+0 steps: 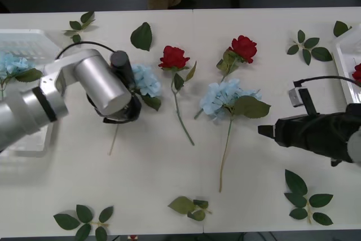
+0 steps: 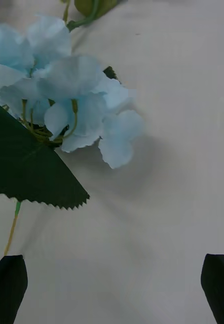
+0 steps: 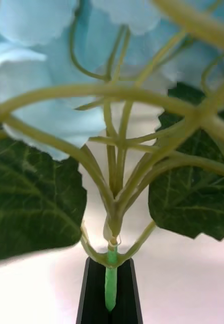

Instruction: Place the red flowers into the right box and the blue flowers into the left box. If a person shows an open palm, hand one flower to the person first, then continue sorting.

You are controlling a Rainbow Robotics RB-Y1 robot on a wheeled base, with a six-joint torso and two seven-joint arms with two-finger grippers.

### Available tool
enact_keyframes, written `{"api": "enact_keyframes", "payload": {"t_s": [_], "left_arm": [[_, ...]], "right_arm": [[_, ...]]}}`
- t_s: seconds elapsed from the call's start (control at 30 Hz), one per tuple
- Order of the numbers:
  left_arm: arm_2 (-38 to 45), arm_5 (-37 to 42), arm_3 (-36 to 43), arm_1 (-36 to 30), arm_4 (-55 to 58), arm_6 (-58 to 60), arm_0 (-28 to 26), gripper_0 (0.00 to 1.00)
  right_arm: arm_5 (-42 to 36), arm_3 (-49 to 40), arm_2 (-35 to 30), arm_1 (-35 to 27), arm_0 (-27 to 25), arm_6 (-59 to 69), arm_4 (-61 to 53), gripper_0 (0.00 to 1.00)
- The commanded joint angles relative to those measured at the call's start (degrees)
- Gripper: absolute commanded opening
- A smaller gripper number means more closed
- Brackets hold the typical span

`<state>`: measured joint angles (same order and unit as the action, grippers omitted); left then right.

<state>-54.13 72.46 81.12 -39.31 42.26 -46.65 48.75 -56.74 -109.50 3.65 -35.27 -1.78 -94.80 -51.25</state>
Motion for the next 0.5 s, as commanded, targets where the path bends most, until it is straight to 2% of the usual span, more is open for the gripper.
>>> {"api": "enact_keyframes", "payload": {"t_s": [0.03,0.23,0.4,0.5], "left_arm": [[6.76,5.06,4.75,-13.95,8.1,-6.08,2.05,0.0],[15.72,12.71,3.34,-26.43,16.97,-14.52,1.61,0.0],[25.04,17.1,-2.55,-31.44,18.73,-21.29,0.73,0.0],[32.42,15.08,-7.91,-31.88,17.68,-24.63,-1.56,0.0]], "right_arm": [[3.74,-2.04,9.45,0.2,3.19,8.75,6.07,1.0],[4.44,-2.04,15.86,1.17,6.0,15.96,13.11,1.0],[4.44,-1.95,18.67,2.84,7.85,20.62,18.38,1.0],[4.44,-1.77,19.38,4.16,8.9,22.9,21.02,1.0]]}}
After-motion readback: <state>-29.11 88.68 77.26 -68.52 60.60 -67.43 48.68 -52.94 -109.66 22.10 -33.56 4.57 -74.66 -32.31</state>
